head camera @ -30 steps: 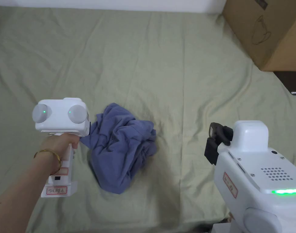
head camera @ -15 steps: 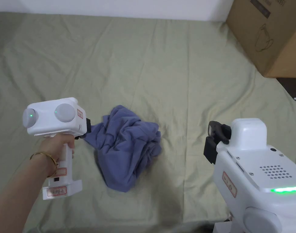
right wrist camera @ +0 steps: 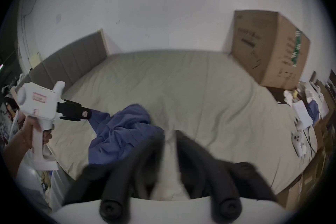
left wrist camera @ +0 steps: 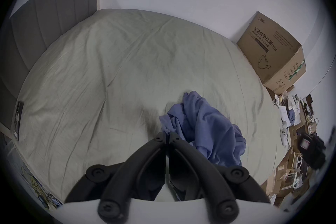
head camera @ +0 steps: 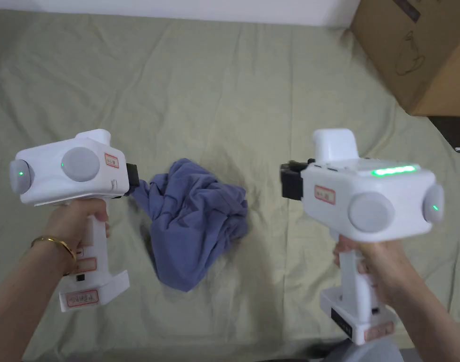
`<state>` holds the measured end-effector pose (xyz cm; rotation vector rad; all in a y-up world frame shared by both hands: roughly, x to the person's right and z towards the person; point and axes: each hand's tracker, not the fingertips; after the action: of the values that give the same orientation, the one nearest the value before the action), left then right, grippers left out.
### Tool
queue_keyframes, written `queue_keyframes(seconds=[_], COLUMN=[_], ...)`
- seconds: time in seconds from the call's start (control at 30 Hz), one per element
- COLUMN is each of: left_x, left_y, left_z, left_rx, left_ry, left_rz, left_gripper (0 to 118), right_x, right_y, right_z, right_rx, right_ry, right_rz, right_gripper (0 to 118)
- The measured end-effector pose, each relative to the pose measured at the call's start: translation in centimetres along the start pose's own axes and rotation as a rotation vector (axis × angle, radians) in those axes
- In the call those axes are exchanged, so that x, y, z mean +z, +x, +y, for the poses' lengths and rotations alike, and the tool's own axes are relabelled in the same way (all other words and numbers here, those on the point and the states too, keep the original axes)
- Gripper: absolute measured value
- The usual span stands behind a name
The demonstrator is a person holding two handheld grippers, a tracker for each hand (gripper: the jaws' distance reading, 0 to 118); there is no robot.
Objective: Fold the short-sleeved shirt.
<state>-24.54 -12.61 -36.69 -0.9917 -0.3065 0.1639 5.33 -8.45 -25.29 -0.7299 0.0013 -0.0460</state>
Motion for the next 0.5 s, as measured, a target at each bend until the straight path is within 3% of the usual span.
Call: queue_keyframes(seconds=[0.03,0.07,0.1,0.17,0.3,0.4,0.43,0.47,0.5], left_x=[-0.3,-0.4,-0.4,-0.6,-1.2,-1.8,-2.3,-2.5,-2.6], left_y=[-0.2,-0.3,-0.3,-0.6,-1.1,-1.4,-1.7,-1.9,-2.1], left_z=[-0.1,-0.2,-0.4,-0.7,-1.1,-1.1,-1.2,-1.1,-1.0], left_rx=[-0.002,-0.005,-0.011,-0.013,-0.019,-0.019,-0.014,-0.008,0.001], left_ry=[0.001,0.005,0.007,0.014,0.012,0.003,0.001,-0.002,-0.004], left_rz=[0.002,0.008,0.013,0.017,0.027,0.036,0.038,0.037,0.036], left_gripper=[1,1,1,1,1,1,1,1,1], right_x=[-1.7,-3.4,-5.3,-8.7,-13.8,-15.8,-16.2,-16.2,-16.1], right_y=[-0.2,-0.3,-0.4,-0.4,-0.7,-1.2,-1.2,-1.1,-1.0], right_z=[0.7,1.4,1.6,2.0,1.4,0.4,0.1,0.0,0.0], right_rx=[0.009,0.012,0.002,-0.046,-0.184,-0.234,-0.255,-0.283,-0.317], right_ry=[-0.047,-0.1,-0.148,-0.236,-0.38,-0.42,-0.433,-0.439,-0.441], right_rz=[0.012,0.028,0.037,0.05,0.055,0.069,0.095,0.127,0.149], right_gripper=[79,96,104,111,112,111,106,92,59])
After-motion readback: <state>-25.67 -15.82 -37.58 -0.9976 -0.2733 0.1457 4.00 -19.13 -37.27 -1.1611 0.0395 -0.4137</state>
